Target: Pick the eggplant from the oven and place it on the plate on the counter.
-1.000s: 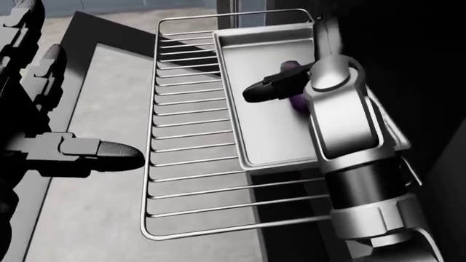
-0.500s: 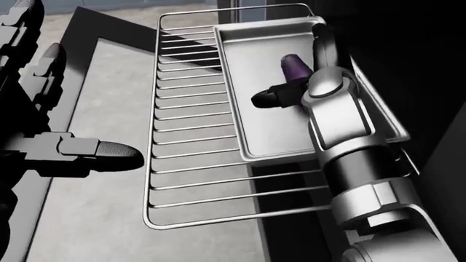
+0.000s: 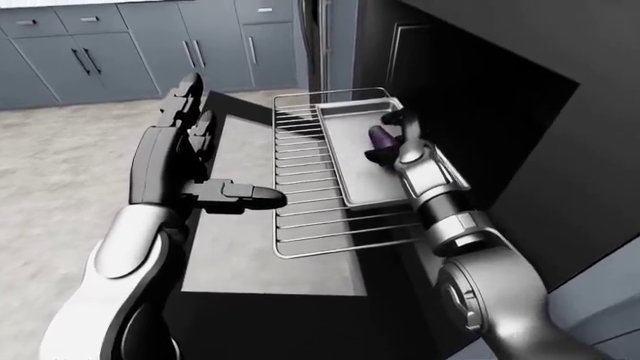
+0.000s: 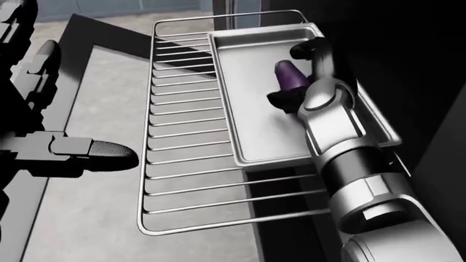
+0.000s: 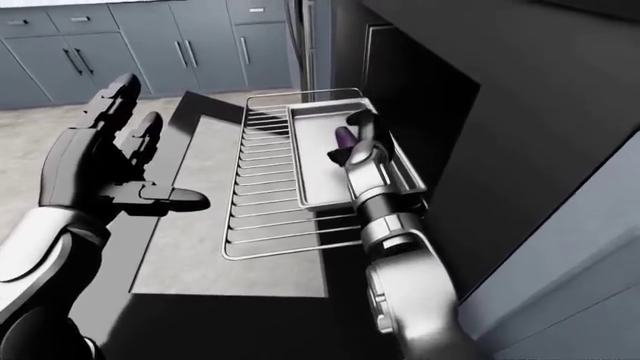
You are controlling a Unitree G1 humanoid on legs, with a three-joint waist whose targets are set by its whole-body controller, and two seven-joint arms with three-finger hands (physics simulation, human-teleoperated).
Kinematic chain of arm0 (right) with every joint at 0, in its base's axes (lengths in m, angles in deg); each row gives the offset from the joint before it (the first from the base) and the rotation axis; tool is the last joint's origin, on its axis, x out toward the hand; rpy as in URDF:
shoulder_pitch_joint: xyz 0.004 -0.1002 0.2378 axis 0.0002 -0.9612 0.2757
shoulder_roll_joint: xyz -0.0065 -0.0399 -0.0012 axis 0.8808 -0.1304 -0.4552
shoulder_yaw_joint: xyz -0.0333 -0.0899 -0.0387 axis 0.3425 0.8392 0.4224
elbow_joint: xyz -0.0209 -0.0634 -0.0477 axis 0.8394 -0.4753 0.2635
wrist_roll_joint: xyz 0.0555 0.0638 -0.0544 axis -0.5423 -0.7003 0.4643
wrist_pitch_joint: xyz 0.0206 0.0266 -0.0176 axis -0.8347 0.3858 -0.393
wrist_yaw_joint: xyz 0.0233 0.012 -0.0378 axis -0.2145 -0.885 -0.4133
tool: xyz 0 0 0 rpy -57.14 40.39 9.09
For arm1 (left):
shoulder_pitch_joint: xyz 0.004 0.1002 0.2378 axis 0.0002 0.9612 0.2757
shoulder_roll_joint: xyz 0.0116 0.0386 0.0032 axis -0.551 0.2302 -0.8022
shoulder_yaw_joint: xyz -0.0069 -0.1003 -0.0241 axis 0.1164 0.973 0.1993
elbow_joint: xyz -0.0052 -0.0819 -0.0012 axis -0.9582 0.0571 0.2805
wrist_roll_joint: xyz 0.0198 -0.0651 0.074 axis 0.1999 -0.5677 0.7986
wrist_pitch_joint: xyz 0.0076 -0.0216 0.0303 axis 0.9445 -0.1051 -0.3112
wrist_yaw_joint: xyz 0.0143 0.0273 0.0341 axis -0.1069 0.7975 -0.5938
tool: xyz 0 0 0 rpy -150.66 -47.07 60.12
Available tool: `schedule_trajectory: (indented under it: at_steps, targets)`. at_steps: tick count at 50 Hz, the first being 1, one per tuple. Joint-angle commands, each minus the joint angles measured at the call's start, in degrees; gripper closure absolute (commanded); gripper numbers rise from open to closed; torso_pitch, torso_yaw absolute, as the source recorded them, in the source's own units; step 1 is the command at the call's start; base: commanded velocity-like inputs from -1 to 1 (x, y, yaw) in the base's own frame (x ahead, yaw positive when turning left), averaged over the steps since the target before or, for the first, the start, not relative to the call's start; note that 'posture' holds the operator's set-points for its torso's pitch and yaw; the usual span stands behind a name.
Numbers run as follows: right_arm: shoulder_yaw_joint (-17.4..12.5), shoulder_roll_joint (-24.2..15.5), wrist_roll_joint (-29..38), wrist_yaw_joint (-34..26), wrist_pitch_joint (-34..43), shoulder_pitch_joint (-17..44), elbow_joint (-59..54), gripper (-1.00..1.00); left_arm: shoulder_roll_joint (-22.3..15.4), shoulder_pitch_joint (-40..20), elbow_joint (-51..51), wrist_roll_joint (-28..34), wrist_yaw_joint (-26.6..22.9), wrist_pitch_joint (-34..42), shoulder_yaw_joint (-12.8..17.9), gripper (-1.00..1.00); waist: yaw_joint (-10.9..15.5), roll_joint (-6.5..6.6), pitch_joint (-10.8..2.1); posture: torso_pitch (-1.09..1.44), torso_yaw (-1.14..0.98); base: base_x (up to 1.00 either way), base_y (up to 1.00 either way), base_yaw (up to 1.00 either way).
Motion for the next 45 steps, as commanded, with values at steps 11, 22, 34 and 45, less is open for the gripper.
schedule_trajectory:
  at_steps: [11, 22, 34, 45]
  targets:
    - [2.47, 1.01, 9.32, 0.68, -1.43, -0.24, -1.71, -0.06, -0.7, -1.45, 2.31, -0.51, 0.46, -0.85, 1.06, -1.0, 0.2, 0.05, -1.2, 0.0, 0.0, 0.0, 0.0, 0.0]
    - [1.51, 1.35, 11.35, -0.16, -0.72, -0.67, 0.53, 0.6, -0.87, -1.29, 2.26, -0.79, 0.64, -1.13, 1.04, -1.0, 0.41, 0.04, -1.24, 0.0, 0.0, 0.0, 0.0, 0.0]
    - [1.17, 0.77, 10.9, -3.39, 3.74, -0.62, 9.39, 1.0, -1.1, -2.86, 2.53, -1.03, 1.09, 0.36, 0.86, -1.0, 0.39, -0.03, -0.96, 0.0, 0.0, 0.0, 0.0, 0.0]
    - [1.54, 0.43, 12.97, -11.38, 14.44, -0.95, 28.41, 1.0, -2.1, -5.28, 4.38, -2.47, 1.9, 4.02, 2.07, -1.0, 0.36, 0.1, -0.12, 0.0, 0.0, 0.0, 0.0, 0.0]
